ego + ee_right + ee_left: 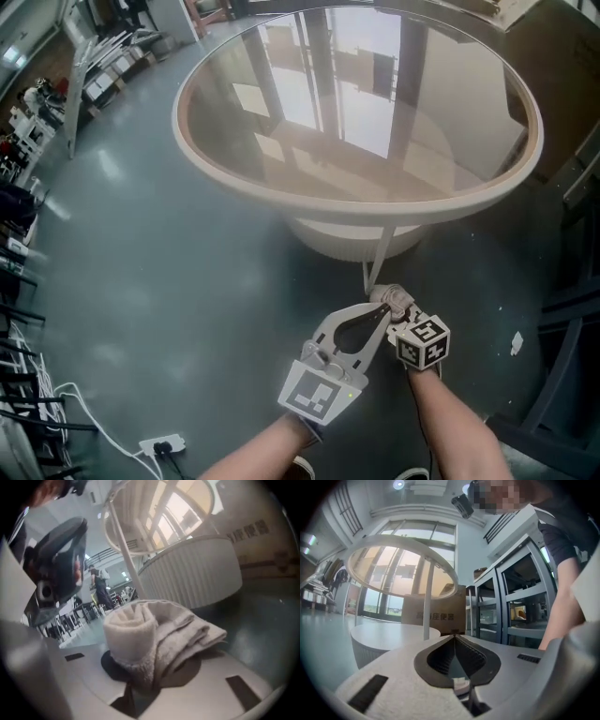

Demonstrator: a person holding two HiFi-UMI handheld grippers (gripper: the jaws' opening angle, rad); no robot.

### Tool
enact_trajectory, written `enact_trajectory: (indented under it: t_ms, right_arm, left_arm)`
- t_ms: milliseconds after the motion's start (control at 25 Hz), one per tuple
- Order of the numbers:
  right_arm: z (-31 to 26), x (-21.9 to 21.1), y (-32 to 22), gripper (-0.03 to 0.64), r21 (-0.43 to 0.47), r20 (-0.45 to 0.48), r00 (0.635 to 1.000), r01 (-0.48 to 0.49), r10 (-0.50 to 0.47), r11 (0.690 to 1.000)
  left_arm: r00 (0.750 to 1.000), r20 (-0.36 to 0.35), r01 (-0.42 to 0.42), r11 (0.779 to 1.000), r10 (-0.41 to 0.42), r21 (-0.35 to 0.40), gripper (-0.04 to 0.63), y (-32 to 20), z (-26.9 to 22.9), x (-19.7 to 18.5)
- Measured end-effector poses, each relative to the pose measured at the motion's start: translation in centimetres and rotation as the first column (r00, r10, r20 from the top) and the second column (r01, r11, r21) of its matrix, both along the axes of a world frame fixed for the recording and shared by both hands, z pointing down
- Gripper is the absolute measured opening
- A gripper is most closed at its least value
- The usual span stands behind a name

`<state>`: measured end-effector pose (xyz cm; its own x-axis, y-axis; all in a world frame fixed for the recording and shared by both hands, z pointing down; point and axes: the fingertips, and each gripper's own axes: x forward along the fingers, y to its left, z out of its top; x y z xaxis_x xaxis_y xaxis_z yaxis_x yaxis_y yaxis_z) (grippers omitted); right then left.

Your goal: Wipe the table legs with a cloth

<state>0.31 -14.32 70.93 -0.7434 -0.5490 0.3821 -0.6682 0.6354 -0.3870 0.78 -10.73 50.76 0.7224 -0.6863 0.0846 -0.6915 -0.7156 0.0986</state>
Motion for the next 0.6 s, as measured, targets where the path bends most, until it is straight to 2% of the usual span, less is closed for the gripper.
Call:
enact_trajectory:
  t_ms: [80, 200, 240, 320, 400, 480, 600]
  right_arm:
    - [-3.3, 0.4, 1.9, 0.091, -0.064, 0.108, 0.994, -0.027, 0.034, 0.998]
    - [-9.7, -0.7, 7.5, 0.091, -0.117, 0.230, 0.973, 0.020, 0.008, 0.993]
    - [-12.2, -1.2, 9.9, 0.091, -0.136, 0.248, 0.969, 0.047, -0.012, 0.990]
    - [-17.9, -2.1, 14.8, 0.091, -0.170, 0.276, 0.960, 0.099, -0.049, 0.980]
    - [-24.7, -2.6, 19.1, 0.091, -0.179, 0.292, 0.952, 0.151, -0.094, 0.972]
    - [-32.1, -2.6, 22.1, 0.091, -0.166, 0.302, 0.943, 0.197, -0.140, 0.966]
    - [-44.9, -0.9, 26.1, 0.091, -0.140, 0.315, 0.926, 0.264, -0.210, 0.954]
  left_arm:
    - [0.999, 0.034, 0.003, 1.000, -0.002, -0.027, 0.008, 0.1, 0.0, -0.5]
    - [0.988, 0.153, 0.036, 0.991, -0.016, -0.128, 0.008, 1.9, -0.7, -3.8]
    - [0.981, 0.193, 0.064, 0.982, -0.029, -0.178, 0.008, 3.1, -1.3, -5.7]
    - [0.969, 0.241, 0.123, 0.948, -0.051, -0.294, 0.008, 6.8, -3.3, -8.7]
    - [0.966, 0.258, 0.130, 0.917, -0.031, -0.378, 0.008, 11.1, -6.9, -9.3]
    - [0.966, 0.259, 0.105, 0.900, 0.010, -0.424, 0.008, 15.1, -12.1, -8.7]
    - [0.978, 0.205, 0.073, 0.869, 0.033, -0.489, 0.008, 20.5, -21.8, -6.9]
